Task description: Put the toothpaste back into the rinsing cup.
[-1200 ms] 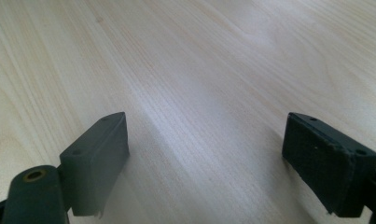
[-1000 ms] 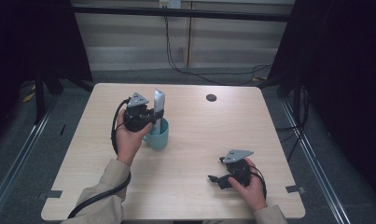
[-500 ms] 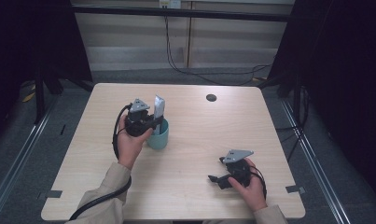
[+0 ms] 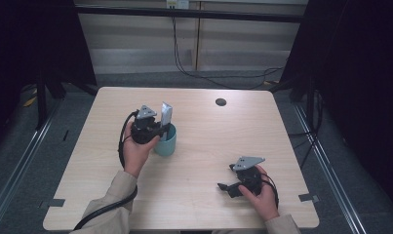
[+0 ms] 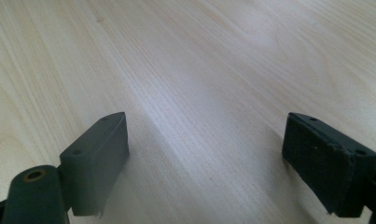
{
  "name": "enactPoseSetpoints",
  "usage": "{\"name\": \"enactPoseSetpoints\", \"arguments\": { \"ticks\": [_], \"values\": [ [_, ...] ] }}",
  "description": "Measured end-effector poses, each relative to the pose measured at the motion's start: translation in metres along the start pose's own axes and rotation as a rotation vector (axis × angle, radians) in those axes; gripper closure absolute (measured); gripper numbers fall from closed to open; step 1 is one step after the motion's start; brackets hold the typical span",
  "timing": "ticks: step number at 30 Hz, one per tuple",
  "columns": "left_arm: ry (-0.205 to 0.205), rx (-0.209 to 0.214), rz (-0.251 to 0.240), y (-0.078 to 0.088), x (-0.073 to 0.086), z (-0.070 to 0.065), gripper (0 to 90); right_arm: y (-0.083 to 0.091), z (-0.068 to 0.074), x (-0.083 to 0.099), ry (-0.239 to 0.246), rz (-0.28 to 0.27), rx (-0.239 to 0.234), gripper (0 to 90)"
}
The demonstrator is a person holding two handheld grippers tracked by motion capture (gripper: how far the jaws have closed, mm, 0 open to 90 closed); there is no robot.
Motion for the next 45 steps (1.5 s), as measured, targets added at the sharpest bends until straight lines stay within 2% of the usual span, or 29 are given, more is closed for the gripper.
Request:
{"name": "enactPoseSetpoints", "arguments": {
  "ticks": [8,23,27,31,38,41,42,45],
  "values": [
    [-0.005,0.009,-0.013,-0.005,0.0,0.0,73.2,0.0,0.0,0.0,-0.001,0.0,-0.001,14.0],
    [-0.014,-0.001,0.01,-0.004,0.003,0.0,69.8,0.0,0.001,0.0,0.004,0.001,-0.006,14.0],
    [-0.011,-0.012,0.02,-0.004,0.003,0.001,62.3,0.0,0.001,0.0,0.004,0.002,-0.006,14.0],
    [-0.032,0.007,0.03,-0.002,0.002,0.0,55.9,0.0,0.001,0.0,0.004,0.001,-0.006,14.0],
    [-0.009,-0.011,0.036,0.002,-0.001,0.005,34.2,0.0,0.001,0.0,0.004,0.001,-0.006,14.0],
    [-0.017,-0.03,0.037,0.006,-0.002,0.007,25.3,0.0,0.001,0.0,0.004,0.001,-0.007,13.9],
    [-0.01,-0.019,0.032,0.008,-0.003,0.007,23.5,0.0,0.001,0.0,0.004,0.001,-0.007,14.0],
    [-0.026,-0.031,0.045,0.012,-0.004,0.009,21.6,0.0,0.001,0.0,0.004,0.001,-0.007,14.0]
  ]
}}
Point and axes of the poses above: each handheld gripper's, and its own axes: y roughly backward along the jaws, x roughly out of its underside, z roughly to its left, the point moved 7 cm from there along -y, roughly forward along the jaws, and after that the axes turned 3 degrees about y, right-handed, at the moved point
